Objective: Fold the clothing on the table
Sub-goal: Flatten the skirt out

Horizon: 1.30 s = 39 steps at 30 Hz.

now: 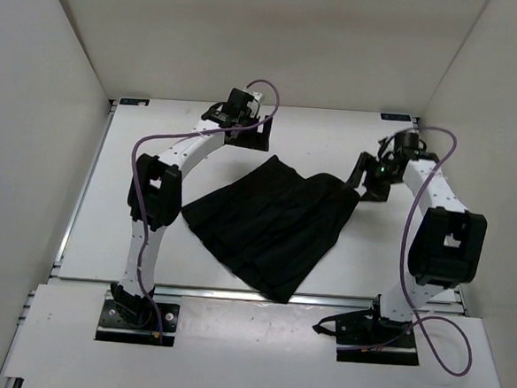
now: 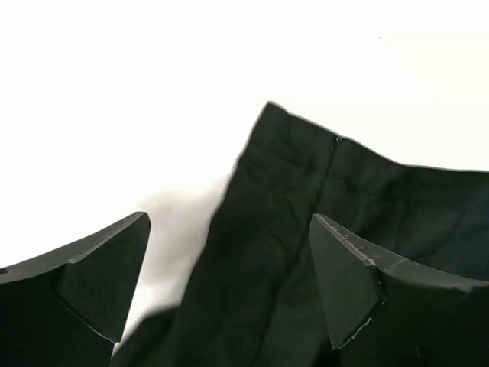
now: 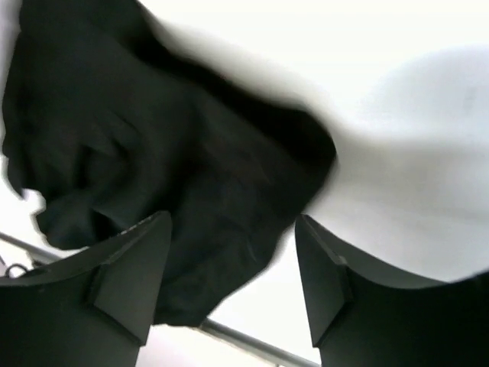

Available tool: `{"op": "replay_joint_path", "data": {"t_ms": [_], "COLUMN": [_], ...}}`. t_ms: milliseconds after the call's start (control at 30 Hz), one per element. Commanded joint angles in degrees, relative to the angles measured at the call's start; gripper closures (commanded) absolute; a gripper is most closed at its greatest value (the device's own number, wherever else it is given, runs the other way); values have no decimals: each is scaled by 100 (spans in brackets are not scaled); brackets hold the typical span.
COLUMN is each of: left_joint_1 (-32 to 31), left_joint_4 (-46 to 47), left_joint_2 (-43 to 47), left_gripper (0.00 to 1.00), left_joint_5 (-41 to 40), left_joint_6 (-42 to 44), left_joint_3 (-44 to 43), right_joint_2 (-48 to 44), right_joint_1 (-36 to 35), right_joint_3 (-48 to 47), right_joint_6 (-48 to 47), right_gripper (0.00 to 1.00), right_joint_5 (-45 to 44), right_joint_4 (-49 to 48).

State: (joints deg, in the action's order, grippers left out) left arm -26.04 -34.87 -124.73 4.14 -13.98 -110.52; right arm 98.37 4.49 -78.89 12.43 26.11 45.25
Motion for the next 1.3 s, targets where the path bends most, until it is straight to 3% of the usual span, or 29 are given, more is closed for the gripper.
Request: {"op": "replay_joint_path", "data": {"t_ms": [0,200,300,633,933,1067,1100,1133,1200,1267], "left_joint_1": [-41,73,64,-50,-94,-111,-85,-85,-32,-41], "left_joint_4": [94,279,358,368,394,437,437,437,438,455], "left_joint_2": [-472,-1140,-1404,-1862,-2047,-2064,-2064,-2047,-2082,-2038], "left_gripper": [3,9,9,16,34,44,51,54,70,85], "left_joint_5": [262,754,895,1282,1722,1721,1730,1722,1695,1651], "left_joint_6": [449,229,115,-289,-527,-571,-597,-641,-712,-764], "left_joint_3": [-495,-795,-1050,-1156,-1103,-1077,-1068,-1068,-1094,-1095], "right_joint_2": [-861,-1574,-1488,-433,-117,251,279,436,613,841], "right_joint_1": [-10,-80,-62,-229,-221,-413,-414,-414,-597,-563], "right_joint_3": [1241,2351,2510,2062,1975,1546,1474,1317,1000,736], "right_joint_6": [453,998,1086,1060,1280,1280,1280,1236,1192,1122], "right_gripper": [36,30,30,29,29,32,33,38,47,65], "right_joint_5": [-449,-493,-449,-572,-335,-299,-360,-457,-624,-660], "right_joint_4": [-516,-1229,-1449,-1985,-2731,-2812,-2794,-2707,-2539,-2347]}}
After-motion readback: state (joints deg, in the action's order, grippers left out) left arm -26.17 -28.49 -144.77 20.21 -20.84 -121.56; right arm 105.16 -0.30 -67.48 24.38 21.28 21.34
